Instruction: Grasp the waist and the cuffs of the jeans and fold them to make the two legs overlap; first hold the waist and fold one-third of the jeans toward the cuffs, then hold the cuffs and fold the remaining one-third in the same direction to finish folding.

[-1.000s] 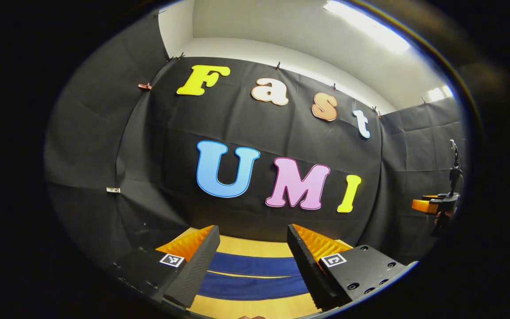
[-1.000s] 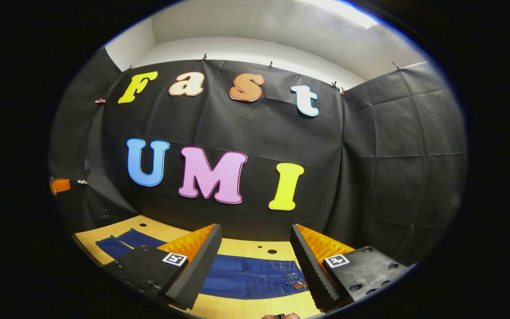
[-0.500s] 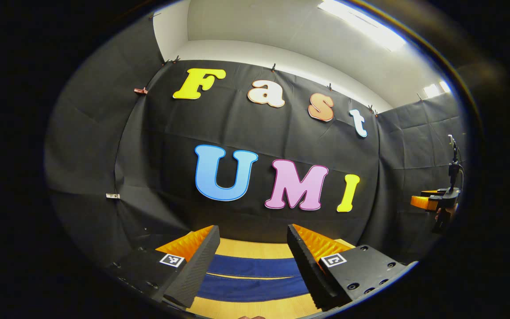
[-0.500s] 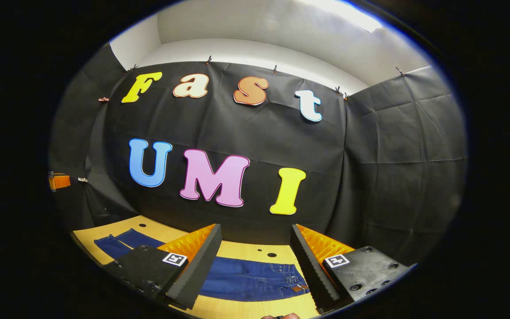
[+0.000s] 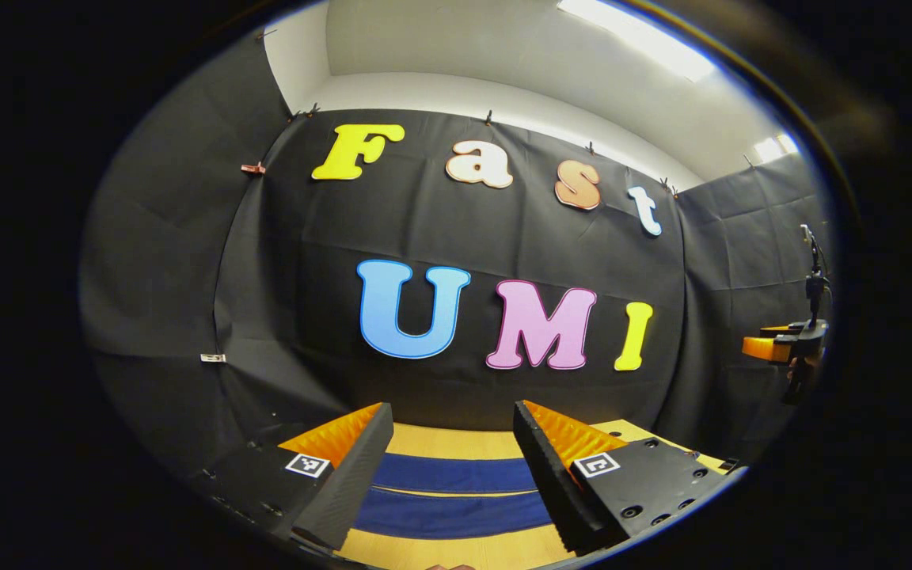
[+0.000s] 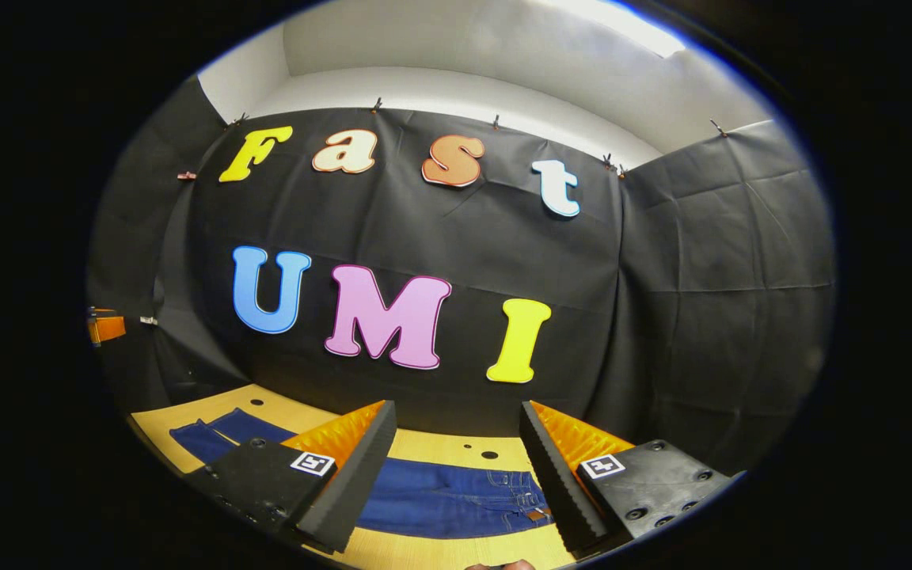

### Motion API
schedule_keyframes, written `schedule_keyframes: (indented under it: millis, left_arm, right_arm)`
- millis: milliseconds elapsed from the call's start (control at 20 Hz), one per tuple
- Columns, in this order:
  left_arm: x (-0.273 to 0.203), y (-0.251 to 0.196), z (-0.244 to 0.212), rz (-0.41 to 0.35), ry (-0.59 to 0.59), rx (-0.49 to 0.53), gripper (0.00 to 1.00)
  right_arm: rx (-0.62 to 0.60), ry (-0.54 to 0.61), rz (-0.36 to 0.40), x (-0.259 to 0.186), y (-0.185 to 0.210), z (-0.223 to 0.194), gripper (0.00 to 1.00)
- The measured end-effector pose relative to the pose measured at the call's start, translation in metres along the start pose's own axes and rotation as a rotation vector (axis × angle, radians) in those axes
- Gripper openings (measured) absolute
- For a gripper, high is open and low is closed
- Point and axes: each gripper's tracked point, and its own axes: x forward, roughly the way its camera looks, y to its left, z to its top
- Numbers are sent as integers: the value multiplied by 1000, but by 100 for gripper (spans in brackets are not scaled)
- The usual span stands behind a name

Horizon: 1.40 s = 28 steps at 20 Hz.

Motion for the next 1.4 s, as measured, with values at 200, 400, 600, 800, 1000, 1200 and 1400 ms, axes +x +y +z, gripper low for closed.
schedule_keyframes:
  millis: [200, 400, 600, 800, 1000, 1200, 1400]
  left_arm:
    - [6, 8, -26, -2, 69, 12, 96]
    - [13, 12, -40, -83, 108, 119, 96]
    - [27, 25, -76, -163, 182, 278, 96]
    - [39, 14, -121, -295, 283, 417, 94]
    - [64, 18, -188, -398, 446, 530, 98]
    - [91, 44, -252, -433, 642, 652, 98]
    - [89, 92, -309, -546, 887, 832, 98]
  right_arm:
    - [-220, 109, 140, 5, 17, -47, 96]
    - [-331, 175, 314, 11, 48, -88, 96]
    - [-444, 294, 447, 25, 48, -144, 96]
    - [-507, 403, 531, 48, 35, -203, 96]
    - [-648, 528, 616, 74, 13, -277, 96]
    - [-691, 633, 727, 92, -5, -356, 97]
    - [-776, 714, 886, 94, -32, -423, 97]
